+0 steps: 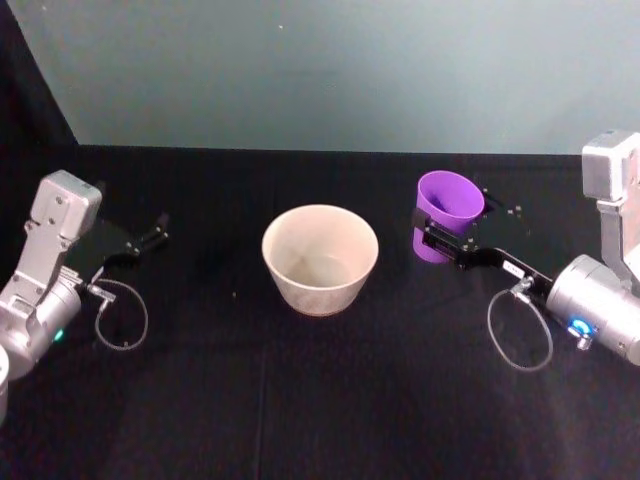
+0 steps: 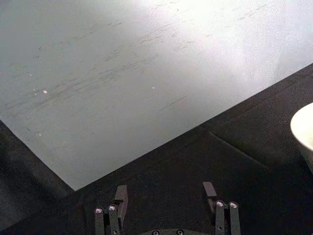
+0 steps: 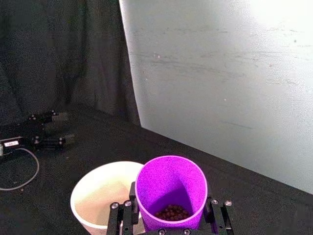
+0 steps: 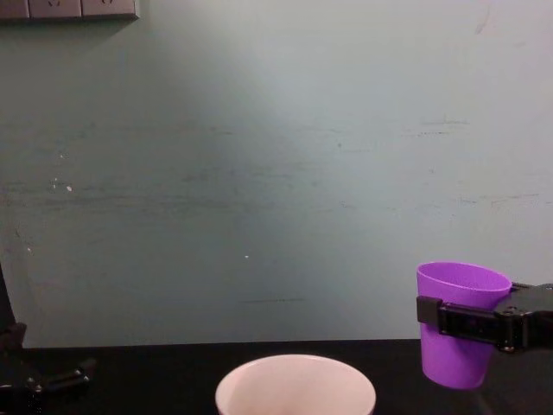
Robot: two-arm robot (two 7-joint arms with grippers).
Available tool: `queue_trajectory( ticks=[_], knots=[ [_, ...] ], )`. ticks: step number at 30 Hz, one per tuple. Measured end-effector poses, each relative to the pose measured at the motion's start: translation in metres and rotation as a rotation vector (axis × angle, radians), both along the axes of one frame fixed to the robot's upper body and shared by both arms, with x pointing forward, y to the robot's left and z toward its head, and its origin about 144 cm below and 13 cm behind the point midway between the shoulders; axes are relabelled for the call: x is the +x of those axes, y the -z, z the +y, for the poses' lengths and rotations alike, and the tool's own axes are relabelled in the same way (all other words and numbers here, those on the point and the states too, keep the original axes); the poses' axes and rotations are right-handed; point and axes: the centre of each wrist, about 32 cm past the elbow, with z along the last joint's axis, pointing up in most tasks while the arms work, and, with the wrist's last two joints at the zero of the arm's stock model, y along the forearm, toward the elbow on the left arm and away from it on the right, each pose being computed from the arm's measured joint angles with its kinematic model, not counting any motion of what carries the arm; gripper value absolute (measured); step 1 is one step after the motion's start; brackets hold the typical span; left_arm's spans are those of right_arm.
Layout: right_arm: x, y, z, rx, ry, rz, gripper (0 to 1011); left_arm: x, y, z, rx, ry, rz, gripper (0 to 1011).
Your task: Pick up the cup and pour the mung beans from the cup into the bowl.
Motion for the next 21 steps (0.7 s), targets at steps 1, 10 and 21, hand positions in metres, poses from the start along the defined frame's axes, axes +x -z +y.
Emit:
queue_trajectory(
  ticks=[1,10,21],
  knots=[
    [0.0000,0.0000,0.0000,0.000,0.000,0.000,726,0.0000,0.0000,0.0000,0.000,0.000,0.000,1000],
    [0.0000,0.0000,0.0000,0.000,0.000,0.000,726,0.0000,0.0000,0.0000,0.000,0.000,0.000,1000],
    [0.0000,0.0000,0.0000,0.000,0.000,0.000,726,0.0000,0.0000,0.0000,0.000,0.000,0.000,1000]
  ],
)
